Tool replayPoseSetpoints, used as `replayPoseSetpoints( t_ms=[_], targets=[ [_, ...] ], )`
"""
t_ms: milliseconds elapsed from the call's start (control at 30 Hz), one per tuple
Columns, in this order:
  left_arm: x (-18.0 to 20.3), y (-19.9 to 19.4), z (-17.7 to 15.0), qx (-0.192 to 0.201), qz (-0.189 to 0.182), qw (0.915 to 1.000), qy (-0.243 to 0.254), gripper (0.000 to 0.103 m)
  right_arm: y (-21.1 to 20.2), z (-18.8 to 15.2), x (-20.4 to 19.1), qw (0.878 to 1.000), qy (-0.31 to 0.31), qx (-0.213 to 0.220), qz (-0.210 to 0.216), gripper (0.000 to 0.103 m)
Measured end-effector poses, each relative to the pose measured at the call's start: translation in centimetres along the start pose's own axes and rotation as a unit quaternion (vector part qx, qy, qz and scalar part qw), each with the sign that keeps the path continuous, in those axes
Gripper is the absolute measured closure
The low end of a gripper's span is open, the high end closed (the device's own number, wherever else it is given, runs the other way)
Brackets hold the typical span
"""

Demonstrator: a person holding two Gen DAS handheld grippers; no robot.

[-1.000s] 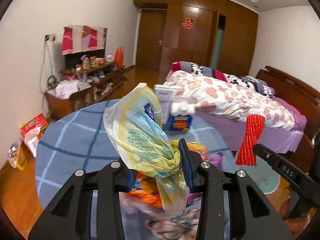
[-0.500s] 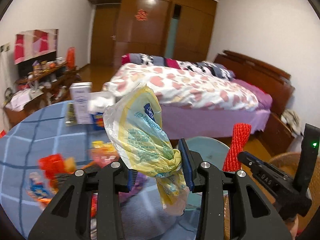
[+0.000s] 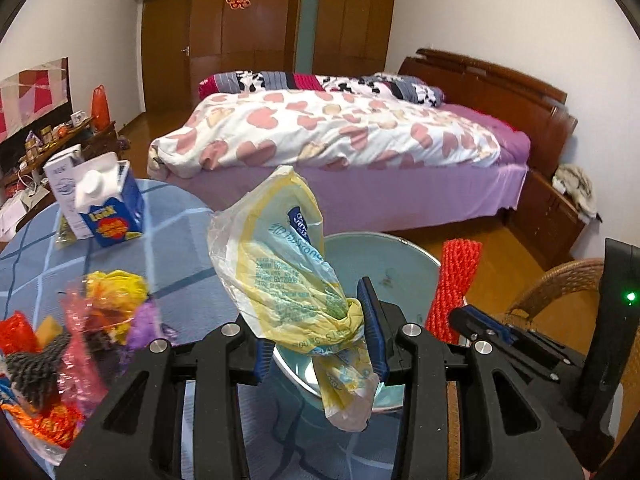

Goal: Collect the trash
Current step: 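Carry both items over the blue wastebasket and open both tools to drop them, then move both open tools back over the trash pile on the table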

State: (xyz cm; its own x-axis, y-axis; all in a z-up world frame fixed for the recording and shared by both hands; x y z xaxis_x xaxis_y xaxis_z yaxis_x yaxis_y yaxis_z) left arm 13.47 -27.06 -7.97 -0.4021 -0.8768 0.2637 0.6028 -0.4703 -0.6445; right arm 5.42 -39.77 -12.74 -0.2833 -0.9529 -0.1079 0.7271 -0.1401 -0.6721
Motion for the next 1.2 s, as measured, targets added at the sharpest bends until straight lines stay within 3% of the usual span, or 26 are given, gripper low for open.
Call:
replayPoseSetpoints(
  t_ms=[100, 233, 367, 467, 633, 1200],
  targets=[
    [0.6, 1.0, -0.4, -0.012, 0.010, 0.9999, 0.006, 0.060, 1.0, -0.6, 0.6, 1.000, 0.012, -0.015, 0.004, 0.091],
    [1.0, 1.1, -0.4, -0.012, 0.023, 0.9996, 0.016, 0.053, 1.3, -0.9, 1.3, 0.999, 0.033, -0.021, 0.013, 0.081],
    [0.3, 0.1, 0.1, 0.004, 0.047, 0.9988, 0.015, 0.039, 0.6, -0.7, 1.3, 0.999, 0.038, -0.011, 0.007, 0.077],
    [-0.2, -0.9, 0.4, 0.017, 0.060, 0.9979, 0.019, 0.038, 0.0, -0.5, 1.2, 0.999, 0.037, -0.002, 0.004, 0.074],
    [-0.9, -2.4, 0.6, 0.026, 0.070, 0.9971, 0.017, 0.036, -1.4, 0.0, 1.1, 0.999, 0.042, 0.017, -0.002, 0.060],
    [-7.0, -8.9, 0.0, 0.061, 0.119, 0.9908, -0.021, 0.025, -5.2, 0.2, -5.8, 0.998, -0.035, 0.049, 0.017, 0.055]
  ],
)
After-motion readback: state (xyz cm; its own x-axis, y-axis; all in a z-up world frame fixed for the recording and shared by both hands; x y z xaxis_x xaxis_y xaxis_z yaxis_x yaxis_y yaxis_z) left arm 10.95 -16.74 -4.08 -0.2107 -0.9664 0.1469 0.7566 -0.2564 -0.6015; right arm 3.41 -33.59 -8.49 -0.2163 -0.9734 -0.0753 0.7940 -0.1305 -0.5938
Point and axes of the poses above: each gripper's, at about its wrist camera, not at the fingertips, and y roughly the way its jaws point, x to its right, z to its top, the point moved 6 cm from there along y, roughly the way its jaws point, and after that the axes turned 14 degrees about -y, right-handed, at the moved point
